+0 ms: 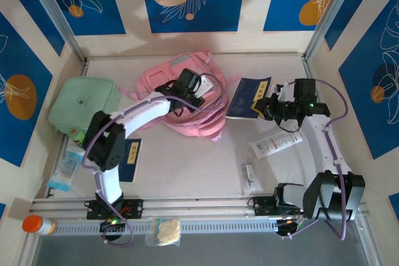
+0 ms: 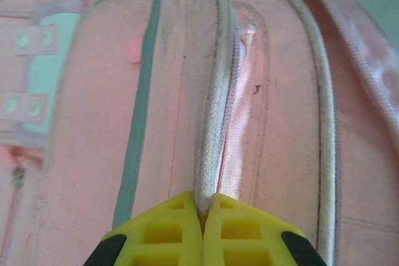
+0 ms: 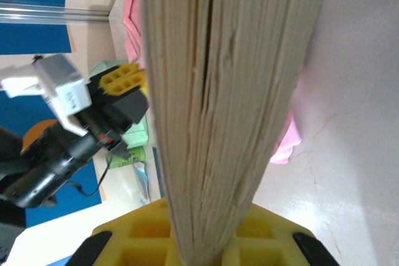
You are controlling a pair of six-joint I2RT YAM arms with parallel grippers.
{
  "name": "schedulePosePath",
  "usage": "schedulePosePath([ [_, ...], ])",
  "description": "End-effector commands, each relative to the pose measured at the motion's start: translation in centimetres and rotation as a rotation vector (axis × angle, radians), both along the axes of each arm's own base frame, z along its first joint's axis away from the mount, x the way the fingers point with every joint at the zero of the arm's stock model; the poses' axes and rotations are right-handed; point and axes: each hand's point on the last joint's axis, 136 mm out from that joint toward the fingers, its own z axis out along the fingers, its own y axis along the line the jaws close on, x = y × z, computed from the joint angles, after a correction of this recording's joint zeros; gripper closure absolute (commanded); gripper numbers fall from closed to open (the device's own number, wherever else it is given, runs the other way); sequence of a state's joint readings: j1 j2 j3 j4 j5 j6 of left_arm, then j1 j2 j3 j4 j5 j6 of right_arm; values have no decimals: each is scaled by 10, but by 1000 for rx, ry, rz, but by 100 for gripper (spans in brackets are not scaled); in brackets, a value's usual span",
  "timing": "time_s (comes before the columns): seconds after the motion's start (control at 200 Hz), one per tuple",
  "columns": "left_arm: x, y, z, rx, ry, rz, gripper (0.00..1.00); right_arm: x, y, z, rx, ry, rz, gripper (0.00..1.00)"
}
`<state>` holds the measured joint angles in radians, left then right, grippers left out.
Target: Pack the student bag
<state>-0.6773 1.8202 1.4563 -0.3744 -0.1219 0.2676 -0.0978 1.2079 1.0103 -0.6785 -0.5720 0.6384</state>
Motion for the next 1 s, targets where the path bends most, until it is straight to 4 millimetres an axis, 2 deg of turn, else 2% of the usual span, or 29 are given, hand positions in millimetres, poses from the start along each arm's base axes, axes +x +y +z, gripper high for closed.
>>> schedulePosePath([
  [0.0,0,18,52,-62,-116,57,100,-18,7,17,3,-27,59,100],
  [0.155,-4,29,86,-102,-155,80,100,-36,28,3,9,33,126,100],
  [0.325,15,44,132,-163,-226,145,100,-48,60,-15,-5,87,198,100],
  [0.44,18,46,144,-205,-218,146,100,-47,85,-30,-1,104,242,100],
  [0.535,11,41,152,-260,-220,120,100,-32,111,-34,42,63,291,100],
  [0.65,5,43,159,-295,-222,109,100,-2,141,-31,47,-1,356,100],
  [0.78,5,54,166,-331,-219,145,100,35,162,-54,34,33,344,100],
  [0.915,2,54,171,-399,-208,138,100,62,187,-68,71,6,360,99],
  [0.995,4,56,171,-411,-201,142,100,79,193,-87,33,34,358,97],
])
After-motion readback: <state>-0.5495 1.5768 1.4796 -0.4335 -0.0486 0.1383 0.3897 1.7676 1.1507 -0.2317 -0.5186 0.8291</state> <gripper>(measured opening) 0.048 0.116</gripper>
